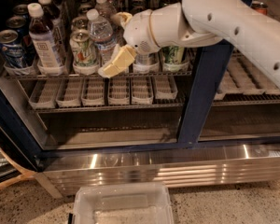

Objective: Pick water bottle from top shelf of fridge

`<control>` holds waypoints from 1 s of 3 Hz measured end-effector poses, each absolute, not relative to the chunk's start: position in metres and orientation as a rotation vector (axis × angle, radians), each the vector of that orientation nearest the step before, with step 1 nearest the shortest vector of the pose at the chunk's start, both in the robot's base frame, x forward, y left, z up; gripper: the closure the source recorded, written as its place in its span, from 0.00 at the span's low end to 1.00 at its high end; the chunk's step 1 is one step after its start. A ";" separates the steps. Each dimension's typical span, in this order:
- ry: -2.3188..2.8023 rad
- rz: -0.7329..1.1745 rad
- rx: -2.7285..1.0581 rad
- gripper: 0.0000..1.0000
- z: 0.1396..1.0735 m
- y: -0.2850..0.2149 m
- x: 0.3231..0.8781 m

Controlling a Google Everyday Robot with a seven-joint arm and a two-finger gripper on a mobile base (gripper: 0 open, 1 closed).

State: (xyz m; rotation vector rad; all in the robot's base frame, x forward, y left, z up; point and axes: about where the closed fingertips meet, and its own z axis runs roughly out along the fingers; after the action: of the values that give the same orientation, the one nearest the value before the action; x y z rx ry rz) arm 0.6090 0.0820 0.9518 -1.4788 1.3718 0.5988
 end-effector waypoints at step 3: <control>1.359 0.618 -1.395 0.00 0.973 0.111 0.621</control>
Offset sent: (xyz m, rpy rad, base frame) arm 0.0428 0.0345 0.0232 0.1016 -0.0282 -0.0305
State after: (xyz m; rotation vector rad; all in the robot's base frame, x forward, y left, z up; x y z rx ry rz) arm 0.6212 0.1113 0.9730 -1.3949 1.3585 0.6185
